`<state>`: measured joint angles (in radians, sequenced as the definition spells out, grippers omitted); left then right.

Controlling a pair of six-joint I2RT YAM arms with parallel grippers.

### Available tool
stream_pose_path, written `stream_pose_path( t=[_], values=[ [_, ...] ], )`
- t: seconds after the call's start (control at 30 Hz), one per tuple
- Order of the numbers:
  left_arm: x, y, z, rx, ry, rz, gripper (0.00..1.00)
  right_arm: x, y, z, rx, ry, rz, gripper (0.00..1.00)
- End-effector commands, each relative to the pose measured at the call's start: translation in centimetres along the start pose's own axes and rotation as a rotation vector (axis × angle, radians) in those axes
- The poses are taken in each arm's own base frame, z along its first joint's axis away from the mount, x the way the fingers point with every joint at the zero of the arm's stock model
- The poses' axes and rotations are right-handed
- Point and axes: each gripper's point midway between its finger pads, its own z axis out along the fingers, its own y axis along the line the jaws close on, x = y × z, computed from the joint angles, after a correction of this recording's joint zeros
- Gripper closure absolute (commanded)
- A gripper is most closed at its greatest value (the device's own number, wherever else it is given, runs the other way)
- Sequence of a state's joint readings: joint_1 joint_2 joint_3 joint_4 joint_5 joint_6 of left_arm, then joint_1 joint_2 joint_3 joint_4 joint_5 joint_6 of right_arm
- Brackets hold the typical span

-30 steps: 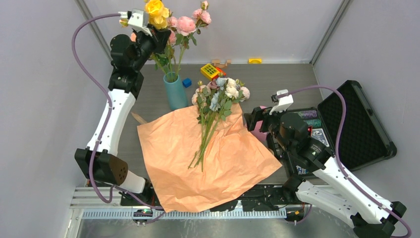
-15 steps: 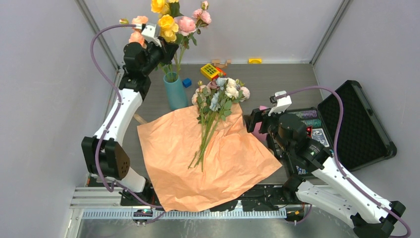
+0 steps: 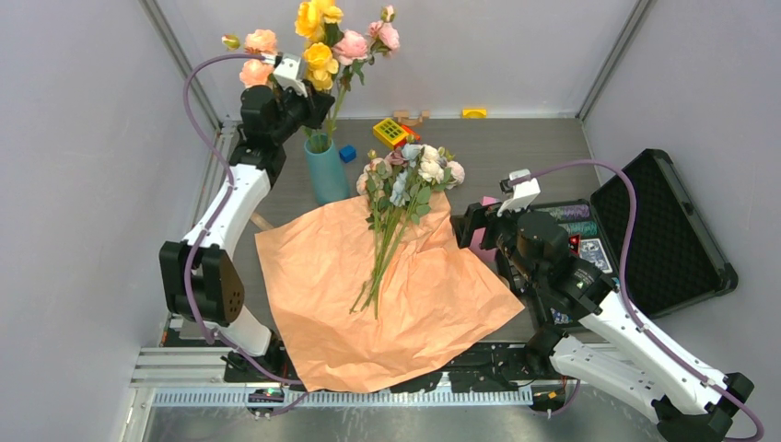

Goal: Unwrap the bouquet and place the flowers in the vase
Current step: Insert the fake flower into the vase.

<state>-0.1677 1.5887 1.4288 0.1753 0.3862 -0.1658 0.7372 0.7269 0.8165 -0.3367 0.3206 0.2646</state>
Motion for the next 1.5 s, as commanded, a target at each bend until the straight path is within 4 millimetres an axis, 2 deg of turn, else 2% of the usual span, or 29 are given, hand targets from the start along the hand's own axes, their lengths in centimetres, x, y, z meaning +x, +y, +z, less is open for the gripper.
stream_pose_path(
  t=[0.0,0.33,0.53,1.1,1.47],
  values=[
    [0.4,0.2,0.4,0.016,-0.007,0.031,1.00,-1.0,0.6,0.3,-0.025,-0.038,0.019,0.09],
    [3.6,1.2,0.3,-0.019,0.063,0.016,1.00,-1.0,0.7,0.3,-0.029,-0.036,0.022,0.09],
    [4.8,1.4,0.1,-0.029,0.102,0.015,0.94,-0.9,0.8,0.2,-0.036,-0.036,0.023,0.09],
    [4.6,1.4,-1.3,-0.061,0.134,0.005,0.61,-1.1,1.0,-0.1,-0.054,-0.043,0.037,0.09],
    [3.1,1.0,-4.0,-0.110,0.140,0.026,0.35,-1.7,1.4,-0.6,-0.080,-0.057,0.048,0.09]
  ],
)
